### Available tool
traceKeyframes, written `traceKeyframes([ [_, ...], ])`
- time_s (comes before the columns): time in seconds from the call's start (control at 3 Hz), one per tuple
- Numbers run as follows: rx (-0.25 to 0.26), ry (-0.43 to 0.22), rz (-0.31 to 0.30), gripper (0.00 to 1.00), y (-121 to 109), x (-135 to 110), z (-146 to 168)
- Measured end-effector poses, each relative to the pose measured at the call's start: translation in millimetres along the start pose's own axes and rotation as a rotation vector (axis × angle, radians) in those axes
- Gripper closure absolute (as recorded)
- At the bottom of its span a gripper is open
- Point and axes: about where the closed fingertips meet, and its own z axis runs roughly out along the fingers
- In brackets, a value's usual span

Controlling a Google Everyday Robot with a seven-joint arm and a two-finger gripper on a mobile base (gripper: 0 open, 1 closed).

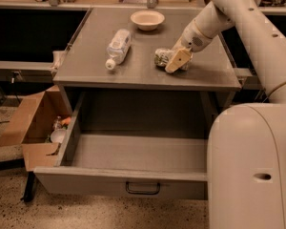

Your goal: Place 7up can into top drawer

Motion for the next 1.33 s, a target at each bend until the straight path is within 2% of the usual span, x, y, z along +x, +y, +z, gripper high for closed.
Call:
traceKeyframes([
  [0.33, 0.052, -0.042, -0.037, 0.88, 4.6, -2.5, -28.9],
  [0.67, 0.119, -0.131, -0.071, 1.0, 48.8, -32.3, -89.9],
  [1.0, 0.1, -0.124, -0.091, 1.0, 82.7, -40.5, -96.7],
  [1.33, 0.1, -0.124, -0.091, 1.0, 82.8, -40.5, -96.7],
])
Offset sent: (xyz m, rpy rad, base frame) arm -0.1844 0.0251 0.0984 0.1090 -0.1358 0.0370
